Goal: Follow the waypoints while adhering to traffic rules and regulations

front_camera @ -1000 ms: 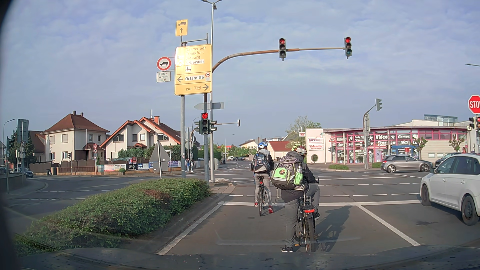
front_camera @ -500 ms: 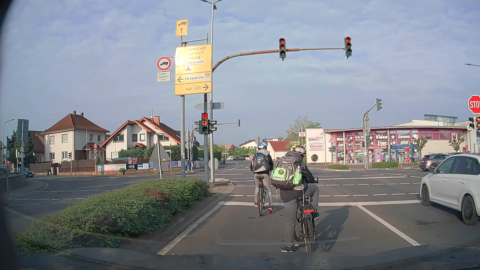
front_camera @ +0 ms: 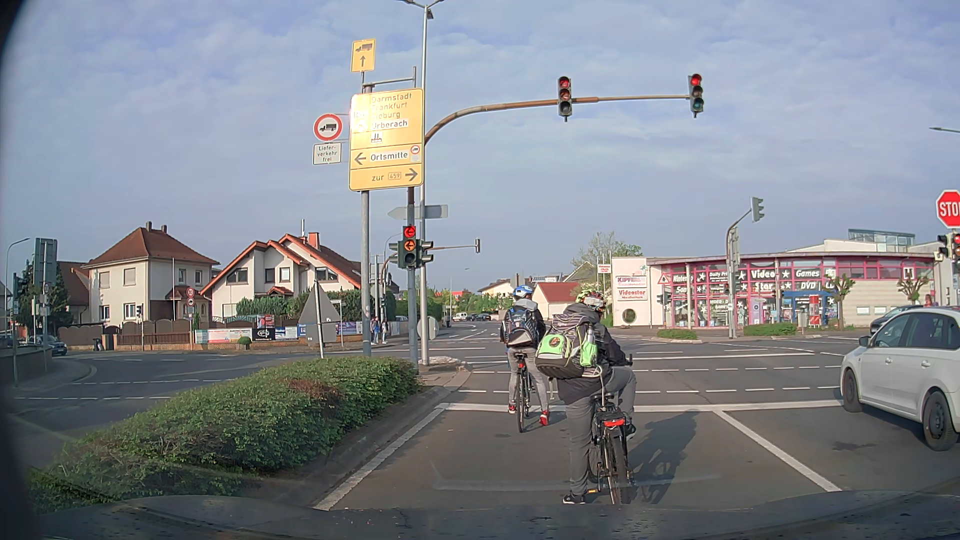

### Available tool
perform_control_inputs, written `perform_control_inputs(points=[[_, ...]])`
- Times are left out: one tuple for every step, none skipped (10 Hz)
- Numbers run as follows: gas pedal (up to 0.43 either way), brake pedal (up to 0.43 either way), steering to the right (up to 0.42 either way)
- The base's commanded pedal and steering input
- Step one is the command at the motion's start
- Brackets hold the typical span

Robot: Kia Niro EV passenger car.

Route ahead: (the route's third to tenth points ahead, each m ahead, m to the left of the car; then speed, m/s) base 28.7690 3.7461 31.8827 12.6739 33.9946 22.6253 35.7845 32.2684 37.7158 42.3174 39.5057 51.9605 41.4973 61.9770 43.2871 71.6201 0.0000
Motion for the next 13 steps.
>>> perform_control_inputs(points=[[0.000,0.311,0.064],[0.000,0.311,0.064],[0.000,0.311,0.064],[0.000,0.311,0.064],[0.000,0.311,0.064],[0.000,0.311,0.064],[0.000,0.311,0.064],[0.000,0.311,0.064],[0.000,0.311,0.064],[0.000,0.305,0.064],[0.000,0.305,0.064],[0.000,0.305,0.064],[0.000,0.305,0.064]])
